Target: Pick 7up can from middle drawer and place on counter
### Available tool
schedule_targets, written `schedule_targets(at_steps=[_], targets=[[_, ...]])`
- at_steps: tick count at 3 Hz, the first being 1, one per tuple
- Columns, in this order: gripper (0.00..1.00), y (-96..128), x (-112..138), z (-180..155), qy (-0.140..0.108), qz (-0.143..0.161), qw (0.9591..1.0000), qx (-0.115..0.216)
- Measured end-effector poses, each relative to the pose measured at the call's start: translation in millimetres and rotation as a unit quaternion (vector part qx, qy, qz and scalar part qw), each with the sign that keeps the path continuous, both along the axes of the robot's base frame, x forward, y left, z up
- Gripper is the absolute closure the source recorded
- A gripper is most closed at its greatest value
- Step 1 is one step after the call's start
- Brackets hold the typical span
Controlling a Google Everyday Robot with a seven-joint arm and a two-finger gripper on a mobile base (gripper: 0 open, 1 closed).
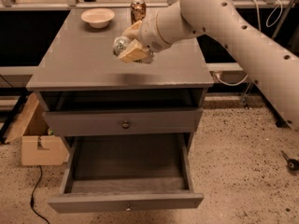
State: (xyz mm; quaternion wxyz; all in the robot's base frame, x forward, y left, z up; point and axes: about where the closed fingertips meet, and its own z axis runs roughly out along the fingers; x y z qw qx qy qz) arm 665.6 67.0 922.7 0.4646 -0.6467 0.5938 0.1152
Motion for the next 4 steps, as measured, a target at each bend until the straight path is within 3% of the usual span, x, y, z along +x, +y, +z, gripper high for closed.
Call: schedule_targets(at_steps=[1, 2, 4], targets=[[1.00, 7, 34, -5, 0.022, -0.009, 0.9994, 0.023], [1.00, 16, 61, -22, 0.065, -0.018, 0.9971, 0.035], [0.58, 26, 90, -55, 0.145, -0.039, 0.9877, 0.043]])
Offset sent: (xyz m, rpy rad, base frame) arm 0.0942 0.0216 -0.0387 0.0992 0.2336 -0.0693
